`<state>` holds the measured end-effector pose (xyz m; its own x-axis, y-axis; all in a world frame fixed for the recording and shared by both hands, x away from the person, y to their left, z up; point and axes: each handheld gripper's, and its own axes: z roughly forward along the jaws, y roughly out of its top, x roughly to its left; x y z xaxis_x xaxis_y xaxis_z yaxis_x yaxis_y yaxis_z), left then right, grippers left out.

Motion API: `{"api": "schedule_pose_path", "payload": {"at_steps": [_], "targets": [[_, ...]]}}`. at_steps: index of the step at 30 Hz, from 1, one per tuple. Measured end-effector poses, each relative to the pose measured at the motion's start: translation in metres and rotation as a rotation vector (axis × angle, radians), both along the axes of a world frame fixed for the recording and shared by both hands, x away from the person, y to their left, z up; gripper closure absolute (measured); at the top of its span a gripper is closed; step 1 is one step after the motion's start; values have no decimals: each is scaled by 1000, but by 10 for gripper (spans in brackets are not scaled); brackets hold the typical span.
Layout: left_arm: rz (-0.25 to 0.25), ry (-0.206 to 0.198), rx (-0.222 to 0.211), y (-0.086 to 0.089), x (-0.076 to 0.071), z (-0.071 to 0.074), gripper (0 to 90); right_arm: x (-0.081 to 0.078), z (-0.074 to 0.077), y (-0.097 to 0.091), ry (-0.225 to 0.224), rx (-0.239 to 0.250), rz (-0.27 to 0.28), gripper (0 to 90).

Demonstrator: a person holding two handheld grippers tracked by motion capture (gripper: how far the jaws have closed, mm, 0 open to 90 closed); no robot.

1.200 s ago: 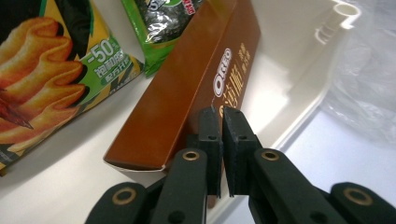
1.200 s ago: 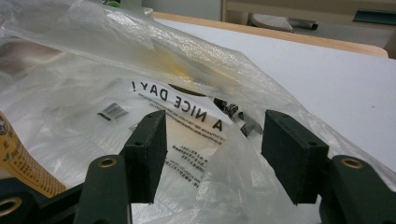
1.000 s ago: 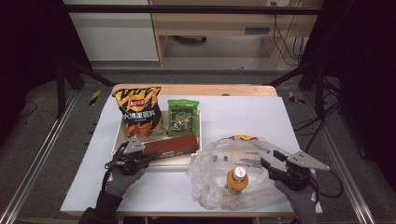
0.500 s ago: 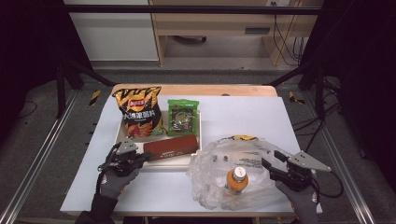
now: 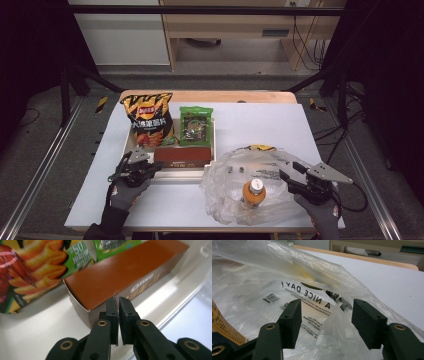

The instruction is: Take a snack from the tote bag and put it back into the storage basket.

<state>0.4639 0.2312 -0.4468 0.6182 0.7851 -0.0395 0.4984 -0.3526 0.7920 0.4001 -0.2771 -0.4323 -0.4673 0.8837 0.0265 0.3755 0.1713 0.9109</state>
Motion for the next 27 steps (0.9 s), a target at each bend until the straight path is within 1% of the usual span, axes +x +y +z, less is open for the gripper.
{"api": "schedule_pose_path", "payload": {"at_steps": [3, 5, 7, 8, 11, 12, 13, 15, 16, 17, 19, 20, 25, 27], "targets": [[41, -59, -20, 3, -3, 8, 854, 0, 0, 0, -4, -1, -1, 417], [88, -91, -37, 7, -4, 12, 851, 0, 0, 0, -4, -2, -1, 418], [136, -102, -48, 11, -3, 12, 850, 0, 0, 0, -7, -6, 1, 419], [162, -106, -47, 13, -1, 12, 850, 0, 0, 0, -6, -8, 3, 420], [209, -88, -60, 18, 4, 7, 848, 1, -1, 1, -5, -6, 2, 422], [215, -84, -55, 19, 5, 6, 849, 1, -1, 1, -4, -6, 1, 422], [220, -90, -39, 18, 6, 5, 850, 1, -1, 1, -4, -6, 1, 422], [233, -91, -28, 15, 6, 5, 840, 0, 0, 1, -5, -5, 2, 423], [235, -99, -10, 14, 5, 5, 833, 0, 0, 0, -7, -7, 1, 423], [231, -98, 0, 13, 5, 5, 825, 0, 0, 0, -8, -8, 1, 424], [228, -88, 6, 11, 6, 3, 815, 0, 0, 1, -6, -6, 1, 424], [233, -91, 14, 10, 6, 3, 817, 0, 0, 0, -6, -6, 1, 425], [223, -82, -1, 9, 7, 2, 823, 0, 0, 0, -7, -7, 1, 425], [224, -88, -3, 8, 7, 2, 827, 0, 0, 1, -8, -6, 3, 425]]}}
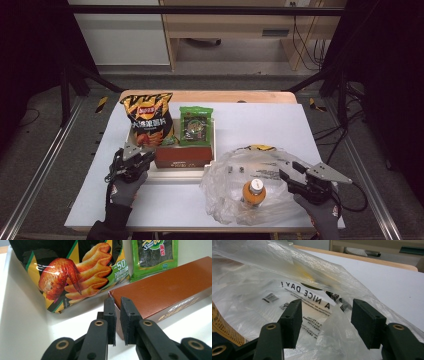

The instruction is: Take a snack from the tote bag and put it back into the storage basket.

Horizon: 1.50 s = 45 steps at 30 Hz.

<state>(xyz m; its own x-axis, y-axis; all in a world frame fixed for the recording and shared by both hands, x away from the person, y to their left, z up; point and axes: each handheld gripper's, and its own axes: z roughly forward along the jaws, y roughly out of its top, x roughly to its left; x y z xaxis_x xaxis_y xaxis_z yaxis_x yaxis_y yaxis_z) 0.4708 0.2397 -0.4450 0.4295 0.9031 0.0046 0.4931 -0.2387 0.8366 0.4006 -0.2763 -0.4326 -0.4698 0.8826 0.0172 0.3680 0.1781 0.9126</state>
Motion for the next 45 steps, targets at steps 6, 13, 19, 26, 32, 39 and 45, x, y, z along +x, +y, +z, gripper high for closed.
{"api": "schedule_pose_path", "payload": {"at_steps": [6, 13, 19, 26, 32, 39, 45], "targets": [[9, -5, 4, -2, 0, -1, 831, 0, 0, 0, -1, -1, 1, 426], [39, -22, -20, 0, -5, 4, 740, -1, 1, 0, -1, 6, -2, 425], [41, -104, -58, -3, -21, 23, 676, -5, 8, -2, -24, 27, -6, 425], [-26, -182, -95, -20, -39, 43, 587, -13, 23, 2, -42, 53, 17, 431], [-79, -201, -103, -32, -47, 48, 541, -24, 42, 14, -75, 94, 83, 428], [-96, -190, -107, -31, -48, 49, 489, -35, 55, 33, -89, 115, 182, 367], [-93, -179, -102, -25, -47, 48, 461, -43, 65, 49, -97, 154, 253, 272]]}}
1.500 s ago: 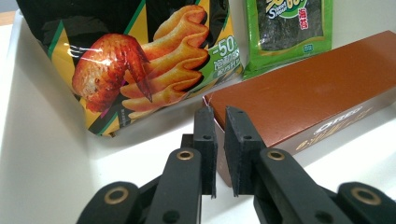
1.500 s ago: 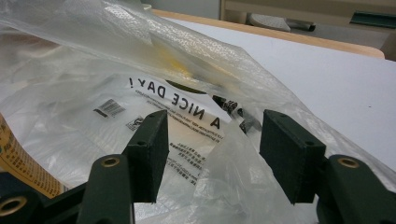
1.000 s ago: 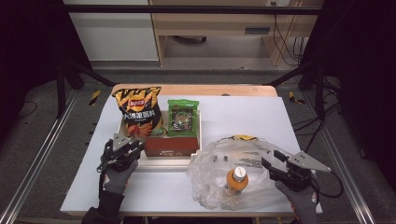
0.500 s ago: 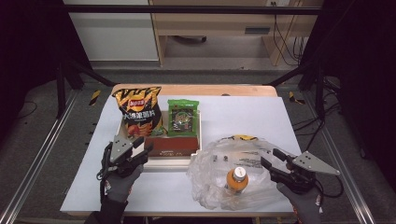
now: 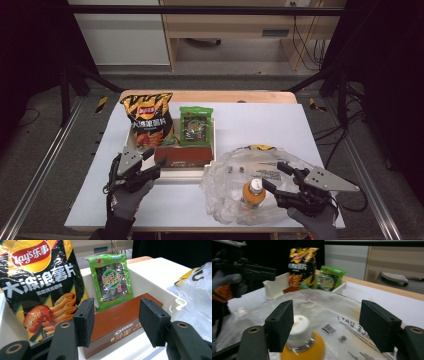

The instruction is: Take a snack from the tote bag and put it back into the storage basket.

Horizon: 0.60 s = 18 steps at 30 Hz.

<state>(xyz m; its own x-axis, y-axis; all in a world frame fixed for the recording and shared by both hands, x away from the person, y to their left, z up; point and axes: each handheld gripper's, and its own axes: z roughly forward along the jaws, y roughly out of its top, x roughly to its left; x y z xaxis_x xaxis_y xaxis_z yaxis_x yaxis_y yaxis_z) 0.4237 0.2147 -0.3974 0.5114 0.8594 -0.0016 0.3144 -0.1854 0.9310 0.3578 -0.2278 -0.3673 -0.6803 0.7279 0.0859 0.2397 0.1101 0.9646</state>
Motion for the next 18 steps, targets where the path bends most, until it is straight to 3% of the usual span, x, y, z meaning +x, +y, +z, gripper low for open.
{"api": "schedule_pose_path", "payload": {"at_steps": [4, 7, 11, 18], "targets": [[16, 1, -4, 6, 0, 0, 457, -4, 1, 14, -3, -28, 51, 233], [24, -2, -2, 11, -1, 1, 453, -2, -7, 26, 24, -57, 80, 220], [31, 2, 0, 18, 0, 2, 445, 4, -20, 32, 72, -85, 90, 219], [57, 12, 3, 31, 0, 0, 435, 7, -36, 39, 116, -153, 94, 231]]}}
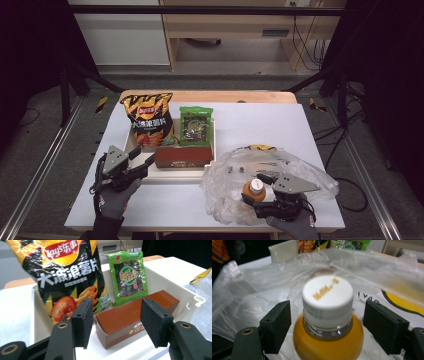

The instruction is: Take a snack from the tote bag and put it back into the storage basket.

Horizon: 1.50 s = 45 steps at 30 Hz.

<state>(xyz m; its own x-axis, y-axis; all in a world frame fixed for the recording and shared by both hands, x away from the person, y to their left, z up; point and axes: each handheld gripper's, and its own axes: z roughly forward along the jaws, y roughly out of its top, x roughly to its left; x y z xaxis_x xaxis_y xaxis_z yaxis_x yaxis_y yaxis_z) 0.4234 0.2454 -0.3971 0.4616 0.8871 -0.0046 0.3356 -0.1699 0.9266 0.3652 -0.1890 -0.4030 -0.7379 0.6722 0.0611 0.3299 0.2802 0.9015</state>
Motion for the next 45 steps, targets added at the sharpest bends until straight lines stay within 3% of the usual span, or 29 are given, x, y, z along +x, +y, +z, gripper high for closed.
{"api": "schedule_pose_path", "payload": {"at_steps": [3, 8, 13, 19, 22, 34, 45], "targets": [[8, -2, 4, 6, -1, 0, 433, 1, -7, 0, 13, -28, -9, 249], [17, -6, 0, 17, -4, 0, 420, 2, -11, 0, 31, -23, 2, 284], [10, -5, 1, 25, 0, -1, 395, 1, -15, 4, 42, -62, 4, 303], [22, -2, -3, 30, 2, -1, 394, 2, -11, 5, 62, -82, -5, 311], [30, -11, -7, 33, 1, 1, 394, 3, -6, 4, 44, -70, -23, 312], [39, -28, -19, 47, 2, 7, 377, 8, 60, -3, -76, 17, -55, 311], [51, -23, -16, 54, 5, 7, 360, 21, 114, 29, -159, 49, -9, 312]]}}
